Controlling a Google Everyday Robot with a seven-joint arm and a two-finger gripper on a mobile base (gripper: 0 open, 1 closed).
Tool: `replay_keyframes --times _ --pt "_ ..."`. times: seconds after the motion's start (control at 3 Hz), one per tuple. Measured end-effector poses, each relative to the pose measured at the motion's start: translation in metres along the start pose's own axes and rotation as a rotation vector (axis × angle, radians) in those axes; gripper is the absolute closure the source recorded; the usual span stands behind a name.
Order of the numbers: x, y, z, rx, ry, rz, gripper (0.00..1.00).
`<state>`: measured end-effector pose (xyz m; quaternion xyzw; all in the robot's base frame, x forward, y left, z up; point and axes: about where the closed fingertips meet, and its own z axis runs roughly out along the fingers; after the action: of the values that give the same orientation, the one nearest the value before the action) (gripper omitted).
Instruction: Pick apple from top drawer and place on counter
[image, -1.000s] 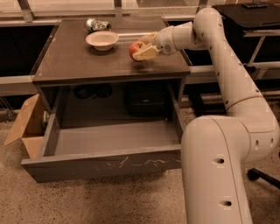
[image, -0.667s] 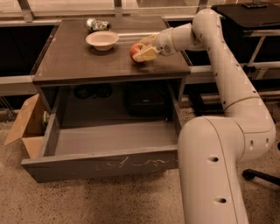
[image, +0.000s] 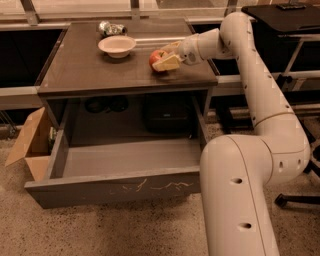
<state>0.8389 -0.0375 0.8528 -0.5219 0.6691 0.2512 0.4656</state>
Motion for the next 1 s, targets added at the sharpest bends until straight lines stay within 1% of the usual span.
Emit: replay_keyframes --times 0.33,0.67,1.0 --pt "0.000 -0.001 -0.001 0.001 0.000 0.007 0.36" --pt "0.002 -0.006 -0.006 0.013 -0.015 0.007 0.13" --pt "-0.003 -0.012 -0.017 0.041 -0.037 -0.011 0.00"
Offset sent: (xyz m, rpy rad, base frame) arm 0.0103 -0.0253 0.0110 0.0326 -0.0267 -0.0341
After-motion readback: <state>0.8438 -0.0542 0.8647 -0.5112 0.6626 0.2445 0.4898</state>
